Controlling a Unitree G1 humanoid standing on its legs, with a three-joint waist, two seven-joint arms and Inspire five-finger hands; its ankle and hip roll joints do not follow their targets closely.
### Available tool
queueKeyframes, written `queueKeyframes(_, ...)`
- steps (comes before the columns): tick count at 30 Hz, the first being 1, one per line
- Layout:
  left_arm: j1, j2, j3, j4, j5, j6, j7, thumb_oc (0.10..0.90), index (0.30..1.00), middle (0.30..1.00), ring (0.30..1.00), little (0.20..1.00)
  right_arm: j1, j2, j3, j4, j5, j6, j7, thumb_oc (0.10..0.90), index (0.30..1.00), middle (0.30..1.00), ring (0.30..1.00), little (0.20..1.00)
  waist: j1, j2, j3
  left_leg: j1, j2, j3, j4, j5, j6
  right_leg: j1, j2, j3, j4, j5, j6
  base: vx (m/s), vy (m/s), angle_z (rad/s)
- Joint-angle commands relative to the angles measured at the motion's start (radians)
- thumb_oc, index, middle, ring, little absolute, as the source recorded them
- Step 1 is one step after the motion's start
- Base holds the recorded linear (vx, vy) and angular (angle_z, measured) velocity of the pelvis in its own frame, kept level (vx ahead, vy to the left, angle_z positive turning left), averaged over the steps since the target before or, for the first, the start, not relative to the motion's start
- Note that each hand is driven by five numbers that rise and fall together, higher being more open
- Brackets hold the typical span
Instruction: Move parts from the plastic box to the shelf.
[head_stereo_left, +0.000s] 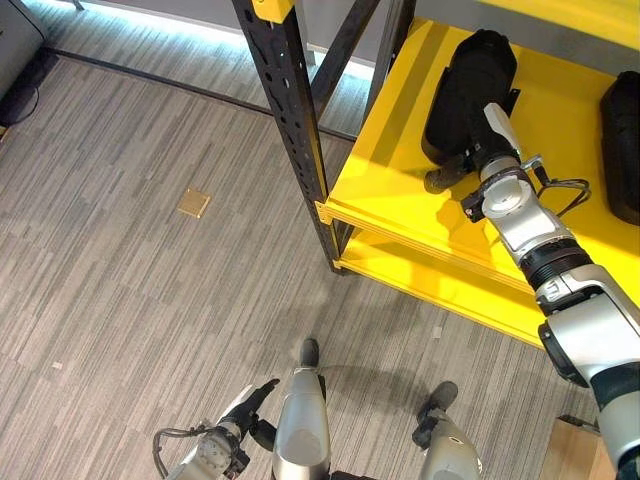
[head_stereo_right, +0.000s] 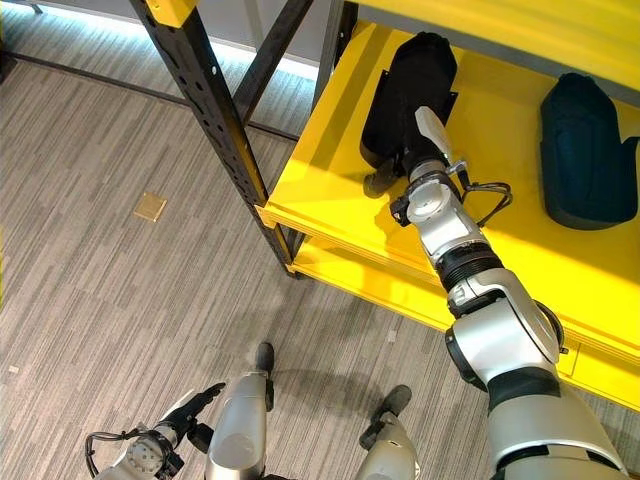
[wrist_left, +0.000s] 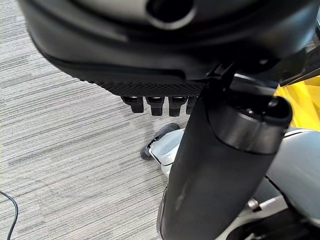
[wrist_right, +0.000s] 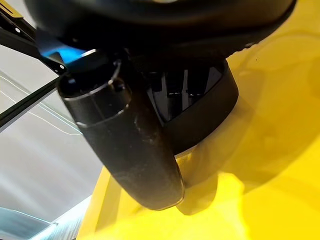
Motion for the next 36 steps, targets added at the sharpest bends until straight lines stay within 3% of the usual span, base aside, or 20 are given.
queueKeyframes(1, 0.033, 0.067, -0.048, 0.001, -0.015, -0.021, 0.026, 0.9, 1.0, 1.0, 1.0, 1.0, -0.138, -0.025, 0.013, -0.04, -0.051, -0.092, -0.03, 0.9, 1.0, 1.0, 1.0, 1.0, 0.011, -0.004, -0.024, 0.051, -0.007, 0.14, -0.046, 0.004, 0.029, 0.038, -0.061, 0.004, 0.163, -0.187, 0.074, 0.0, 0.0, 0.0)
queueKeyframes(10, 0.031, 0.05, -0.042, 0.032, -0.008, -0.039, 0.029, 0.9, 1.0, 1.0, 1.0, 1.0, -0.122, -0.016, 0.038, -0.094, -0.12, -0.094, -0.048, 0.9, 1.0, 1.0, 1.0, 1.0, 0.001, -0.007, -0.032, 0.06, -0.006, 0.145, -0.054, 0.006, 0.029, 0.033, -0.056, 0.017, 0.166, -0.19, 0.074, 0.0, 0.0, 0.0)
queueKeyframes(15, 0.032, 0.04, -0.045, 0.056, -0.002, -0.041, 0.017, 0.9, 1.0, 1.0, 1.0, 1.0, -0.121, -0.02, 0.037, -0.123, -0.226, -0.145, -0.15, 0.9, 1.0, 1.0, 1.0, 1.0, -0.005, -0.008, -0.039, 0.065, -0.006, 0.148, -0.056, 0.004, 0.029, 0.031, -0.054, 0.021, 0.166, -0.19, 0.074, 0.0, 0.0, 0.0)
queueKeyframes(18, 0.03, 0.019, -0.052, 0.075, 0.0, -0.047, 0.035, 0.9, 1.0, 1.0, 1.0, 1.0, -0.113, -0.007, 0.026, -0.199, -0.315, -0.179, -0.281, 0.9, 1.0, 1.0, 1.0, 1.0, -0.011, -0.006, -0.044, 0.068, -0.005, 0.151, -0.059, 0.004, 0.029, 0.025, -0.051, 0.026, 0.167, -0.191, 0.074, -0.02, 0.003, -0.04)
queueKeyframes(23, 0.03, 0.002, -0.052, 0.091, 0.006, -0.057, 0.04, 0.9, 1.0, 1.0, 1.0, 1.0, -0.097, -0.008, 0.019, -0.319, -0.427, -0.185, -0.37, 0.9, 1.0, 1.0, 1.0, 1.0, -0.018, -0.003, -0.048, 0.069, -0.007, 0.154, -0.056, -0.001, 0.032, 0.017, -0.051, 0.033, 0.174, -0.193, 0.071, 0.0, 0.002, -0.01)
queueKeyframes(29, 0.041, -0.019, -0.05, 0.126, 0.017, -0.088, 0.05, 0.9, 1.0, 1.0, 1.0, 1.0, -0.061, -0.006, 0.013, -0.433, -0.496, -0.22, -0.387, 0.9, 1.0, 1.0, 1.0, 1.0, -0.028, 0.0, -0.056, 0.082, -0.009, 0.163, -0.063, -0.005, 0.032, 0.014, -0.054, 0.035, 0.175, -0.195, 0.07, 0.0, 0.008, -0.05)
queueKeyframes(36, 0.047, -0.049, -0.028, 0.167, 0.018, -0.123, 0.054, 0.9, 1.0, 1.0, 1.0, 1.0, 0.045, 0.017, -0.026, -0.561, -0.393, -0.252, -0.295, 0.9, 1.0, 1.0, 1.0, 1.0, -0.061, -0.002, -0.059, 0.094, -0.004, 0.178, -0.069, -0.008, 0.031, 0.0, -0.052, 0.052, 0.188, -0.202, 0.065, 0.0, 0.012, -0.03)
